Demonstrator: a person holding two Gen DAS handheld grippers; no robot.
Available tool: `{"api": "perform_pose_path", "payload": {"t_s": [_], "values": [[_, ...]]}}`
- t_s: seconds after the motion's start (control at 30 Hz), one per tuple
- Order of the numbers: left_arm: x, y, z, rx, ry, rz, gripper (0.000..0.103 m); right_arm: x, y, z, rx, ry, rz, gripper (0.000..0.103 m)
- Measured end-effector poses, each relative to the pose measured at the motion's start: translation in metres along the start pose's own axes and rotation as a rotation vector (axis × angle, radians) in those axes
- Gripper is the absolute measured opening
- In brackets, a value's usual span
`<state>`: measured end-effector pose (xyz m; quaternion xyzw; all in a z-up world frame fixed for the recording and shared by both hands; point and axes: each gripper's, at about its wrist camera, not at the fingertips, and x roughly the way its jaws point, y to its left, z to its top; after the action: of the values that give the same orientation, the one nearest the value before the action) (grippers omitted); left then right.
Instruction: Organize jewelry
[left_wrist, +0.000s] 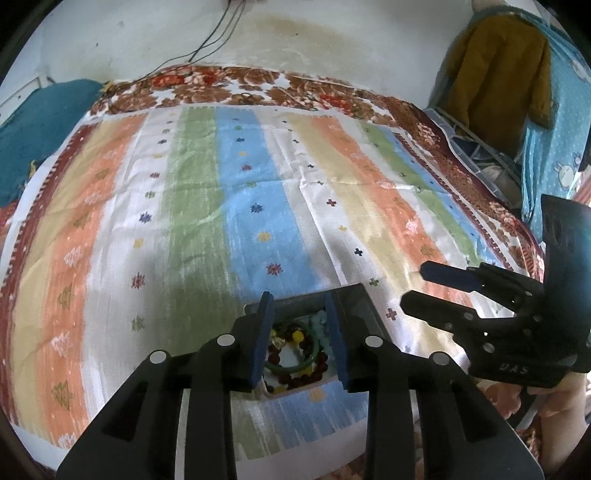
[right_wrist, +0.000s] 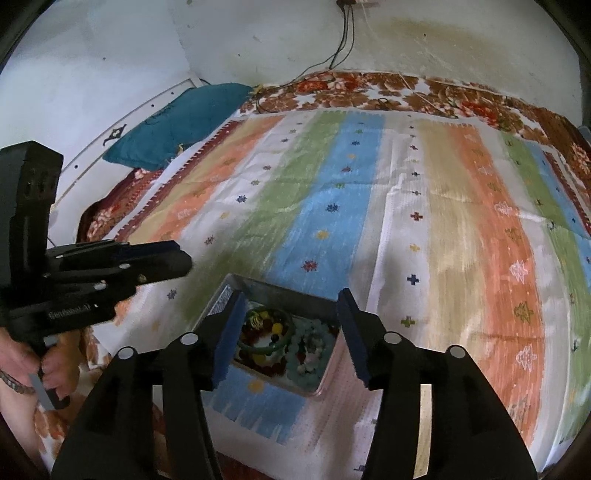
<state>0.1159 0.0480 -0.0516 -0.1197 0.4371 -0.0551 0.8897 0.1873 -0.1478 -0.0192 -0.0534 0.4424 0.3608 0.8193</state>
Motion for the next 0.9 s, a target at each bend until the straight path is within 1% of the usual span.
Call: {"api": "perform_pose_path", "payload": {"t_s": [0.03, 0.07, 0.13, 0.17, 0.27, 0.3, 0.33, 0.37, 0.43, 0.5, 0.53, 0.67, 0.7, 0.77, 0.8, 0.87, 0.9], "values": [[-0.001, -0.001, -0.002, 0.001, 0.002, 0.002, 0.036, -0.002, 0.000, -0.001, -0.004, -0.006, -0.004, 0.061], [-0.003, -0.004, -0.004, 0.010, 0.001, 0.013, 0.047, -0.003, 0.000, -0.001, -0.006, -0.008, -0.009, 0.063], [-0.008, -0.014, -0.009, 0.060, -0.016, 0.053, 0.063, -0.007, -0.001, -0.003, 0.000, -0.006, -0.023, 0.068], [-0.010, -0.018, -0.011, 0.081, -0.022, 0.062, 0.067, -0.009, -0.001, -0.005, -0.008, -0.010, -0.039, 0.069], [-0.012, -0.026, -0.017, 0.107, -0.021, 0.078, 0.071, -0.013, -0.002, -0.010, -0.018, -0.012, -0.050, 0.071], [-0.012, -0.027, -0.018, 0.114, -0.020, 0.085, 0.072, -0.014, -0.003, -0.011, -0.017, -0.013, -0.050, 0.074], [-0.013, -0.027, -0.018, 0.117, -0.018, 0.091, 0.076, -0.016, -0.004, -0.012, -0.015, -0.018, -0.052, 0.076], [-0.014, -0.027, -0.018, 0.117, -0.019, 0.090, 0.083, -0.018, -0.004, -0.012, -0.015, -0.020, -0.054, 0.077], [-0.018, -0.029, -0.020, 0.128, -0.032, 0.068, 0.088, -0.022, -0.003, -0.013, -0.021, -0.029, -0.053, 0.080], [-0.023, -0.031, -0.022, 0.143, -0.046, 0.076, 0.095, -0.029, -0.001, -0.013, -0.036, -0.046, -0.059, 0.087], [-0.024, -0.033, -0.023, 0.153, -0.050, 0.083, 0.097, -0.032, 0.000, -0.014, -0.045, -0.053, -0.066, 0.089], [-0.031, -0.042, -0.028, 0.186, -0.065, 0.093, 0.097, -0.041, 0.001, -0.018, -0.045, -0.074, -0.091, 0.094], [-0.034, -0.042, -0.029, 0.185, -0.073, 0.089, 0.097, -0.042, 0.001, -0.019, -0.049, -0.061, -0.092, 0.095], [-0.041, -0.040, -0.031, 0.171, -0.094, 0.082, 0.097, -0.042, 0.003, -0.023, -0.063, -0.031, -0.099, 0.095], [-0.045, -0.040, -0.032, 0.166, -0.110, 0.089, 0.097, -0.045, 0.004, -0.025, -0.071, -0.033, -0.106, 0.095], [-0.053, -0.047, -0.035, 0.181, -0.147, 0.139, 0.097, -0.051, 0.006, -0.028, -0.081, -0.049, -0.107, 0.095], [-0.054, -0.050, -0.037, 0.192, -0.155, 0.144, 0.097, -0.056, 0.007, -0.029, -0.086, -0.063, -0.099, 0.095]]}}
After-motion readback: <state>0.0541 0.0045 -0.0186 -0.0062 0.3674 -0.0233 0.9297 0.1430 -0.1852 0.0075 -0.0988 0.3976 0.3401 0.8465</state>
